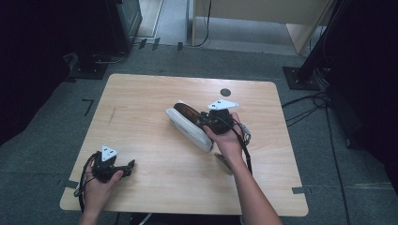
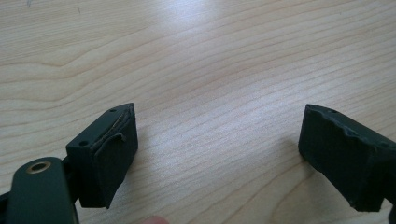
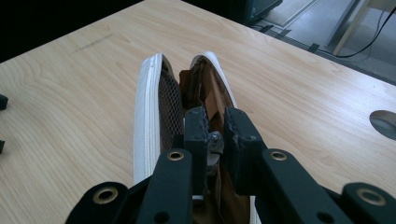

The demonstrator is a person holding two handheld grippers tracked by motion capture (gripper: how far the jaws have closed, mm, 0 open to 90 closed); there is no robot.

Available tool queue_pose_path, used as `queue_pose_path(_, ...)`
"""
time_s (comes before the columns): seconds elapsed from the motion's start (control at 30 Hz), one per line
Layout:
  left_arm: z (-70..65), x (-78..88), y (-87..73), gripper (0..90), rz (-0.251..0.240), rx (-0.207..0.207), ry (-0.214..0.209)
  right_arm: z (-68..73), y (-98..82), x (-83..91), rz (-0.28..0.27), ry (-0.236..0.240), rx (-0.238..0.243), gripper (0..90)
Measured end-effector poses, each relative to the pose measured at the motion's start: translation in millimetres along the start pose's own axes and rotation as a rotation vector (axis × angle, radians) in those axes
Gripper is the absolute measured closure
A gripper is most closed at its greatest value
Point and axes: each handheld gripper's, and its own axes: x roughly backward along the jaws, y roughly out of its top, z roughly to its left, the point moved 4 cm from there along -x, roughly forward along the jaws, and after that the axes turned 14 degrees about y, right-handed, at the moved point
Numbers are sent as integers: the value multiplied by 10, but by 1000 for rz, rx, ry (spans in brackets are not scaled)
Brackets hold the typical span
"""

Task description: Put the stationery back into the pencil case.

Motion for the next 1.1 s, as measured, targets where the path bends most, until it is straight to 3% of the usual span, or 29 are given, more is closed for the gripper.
queue_pose_path(0.33, 0, 1, 0, 120, 0, -1, -1, -3, 4, 107, -44, 4, -10, 768)
queue_pose_path(0.57, 1, 1, 0, 120, 1, -2, 0, 63, -69, 311, -67, 4, -5, 774)
queue_pose_path(0.8, -1, 1, 0, 120, 1, 0, -1, 105, -472, 539, -70, -12, -37, 898)
queue_pose_path(0.9, -1, 1, 0, 121, 1, 0, -1, 111, -668, 621, -71, -14, -75, 900)
queue_pose_path(1.1, -1, 1, 0, 120, 1, 0, -1, 111, -934, 585, -27, -22, -109, 900)
